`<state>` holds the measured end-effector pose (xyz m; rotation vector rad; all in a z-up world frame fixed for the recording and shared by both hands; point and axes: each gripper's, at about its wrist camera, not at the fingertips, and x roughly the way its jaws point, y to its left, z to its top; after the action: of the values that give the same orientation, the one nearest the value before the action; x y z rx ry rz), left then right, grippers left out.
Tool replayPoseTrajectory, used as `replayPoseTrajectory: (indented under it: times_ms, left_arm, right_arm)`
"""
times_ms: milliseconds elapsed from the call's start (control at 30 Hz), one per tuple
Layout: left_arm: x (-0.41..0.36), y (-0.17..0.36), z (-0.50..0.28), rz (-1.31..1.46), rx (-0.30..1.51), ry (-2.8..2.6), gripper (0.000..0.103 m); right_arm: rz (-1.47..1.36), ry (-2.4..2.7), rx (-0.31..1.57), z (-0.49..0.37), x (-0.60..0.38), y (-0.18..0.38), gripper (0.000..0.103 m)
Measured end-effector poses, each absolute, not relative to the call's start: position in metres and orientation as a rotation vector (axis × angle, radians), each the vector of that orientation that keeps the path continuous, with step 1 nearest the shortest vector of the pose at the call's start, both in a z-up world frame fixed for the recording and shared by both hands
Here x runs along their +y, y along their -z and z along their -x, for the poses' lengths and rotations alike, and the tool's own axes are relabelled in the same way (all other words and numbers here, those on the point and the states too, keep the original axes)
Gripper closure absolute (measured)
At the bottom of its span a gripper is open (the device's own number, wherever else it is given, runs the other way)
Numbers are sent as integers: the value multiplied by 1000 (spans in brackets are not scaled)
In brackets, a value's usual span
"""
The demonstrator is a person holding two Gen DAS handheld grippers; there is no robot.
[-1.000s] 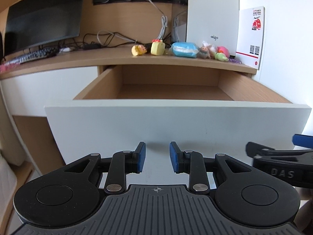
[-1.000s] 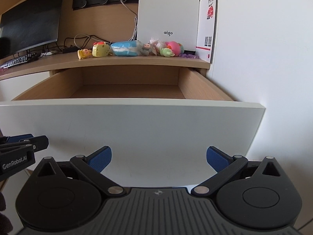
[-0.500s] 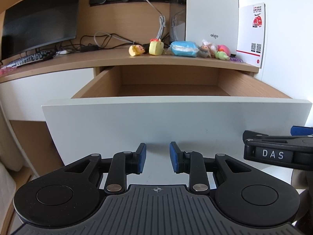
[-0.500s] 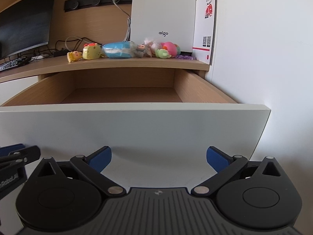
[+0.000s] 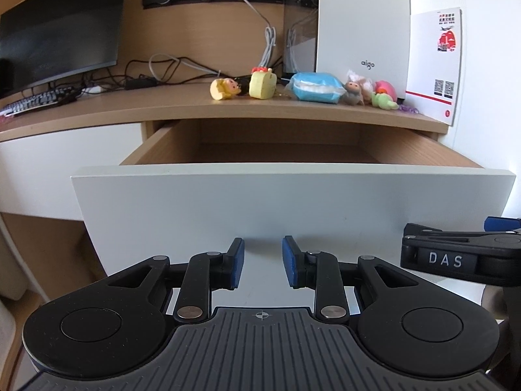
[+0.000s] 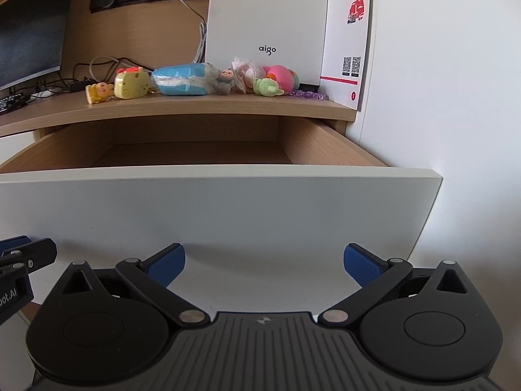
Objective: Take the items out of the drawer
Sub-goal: 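Push the white drawer front closed with both tools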
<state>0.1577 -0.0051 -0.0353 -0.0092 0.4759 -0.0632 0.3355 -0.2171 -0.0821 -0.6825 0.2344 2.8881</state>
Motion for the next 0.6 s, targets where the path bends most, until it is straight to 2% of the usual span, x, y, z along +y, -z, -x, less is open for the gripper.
replayPoseTrajectory:
  times_ms: [167, 467, 600]
  left_arm:
    - [-7, 38, -179, 9, 463, 48, 73]
    - [-21, 38, -210, -19, 425, -41, 73]
    - [-27, 39, -225, -57, 412, -61, 73]
  right_arm:
    - [671, -2856, 284, -315, -208, 83, 0]
    - [601, -2956, 166, -279, -209, 88, 0]
    - [610, -2974, 229, -262, -200, 89, 0]
